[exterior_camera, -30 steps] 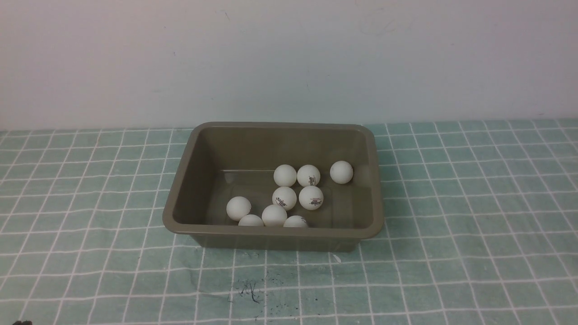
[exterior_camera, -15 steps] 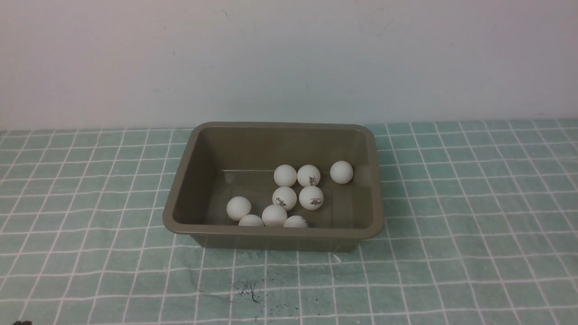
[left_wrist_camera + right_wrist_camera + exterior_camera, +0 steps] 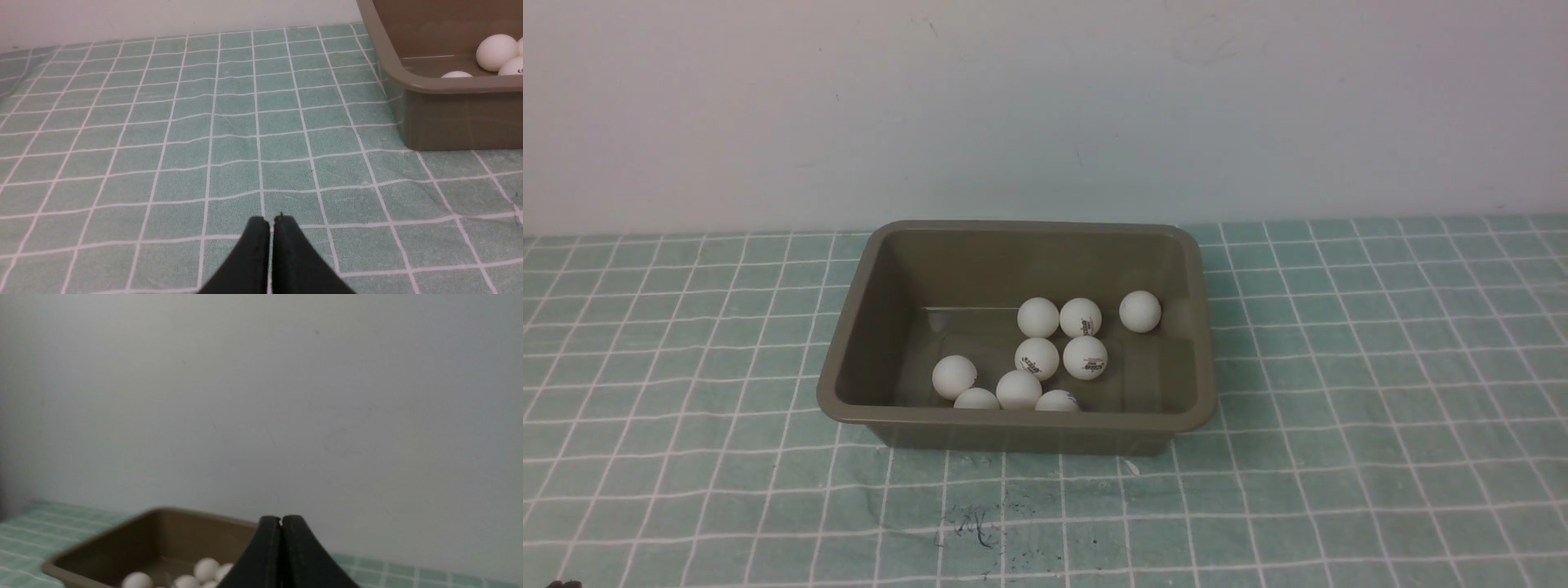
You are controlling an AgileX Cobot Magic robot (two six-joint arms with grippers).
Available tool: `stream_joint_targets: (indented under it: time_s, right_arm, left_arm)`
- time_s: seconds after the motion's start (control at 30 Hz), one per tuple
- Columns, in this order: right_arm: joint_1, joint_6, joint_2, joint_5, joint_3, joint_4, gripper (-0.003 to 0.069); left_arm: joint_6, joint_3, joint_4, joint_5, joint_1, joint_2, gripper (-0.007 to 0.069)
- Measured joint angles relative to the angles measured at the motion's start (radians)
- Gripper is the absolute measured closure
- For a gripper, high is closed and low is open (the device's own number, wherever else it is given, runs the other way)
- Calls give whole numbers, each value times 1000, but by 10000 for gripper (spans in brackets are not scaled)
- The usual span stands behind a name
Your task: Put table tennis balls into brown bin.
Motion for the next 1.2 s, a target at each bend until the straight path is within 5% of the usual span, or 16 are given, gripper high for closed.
stream_joint_targets:
  time_s: [0.33,1.2]
  right_arm:
    - [-342,0,3,92,210,-24,673]
    - [-352,0,3,108,207,-24,673]
  left_arm:
    - [0,0,0,0,1,0,629]
    - [0,0,-1,0,1,0,629]
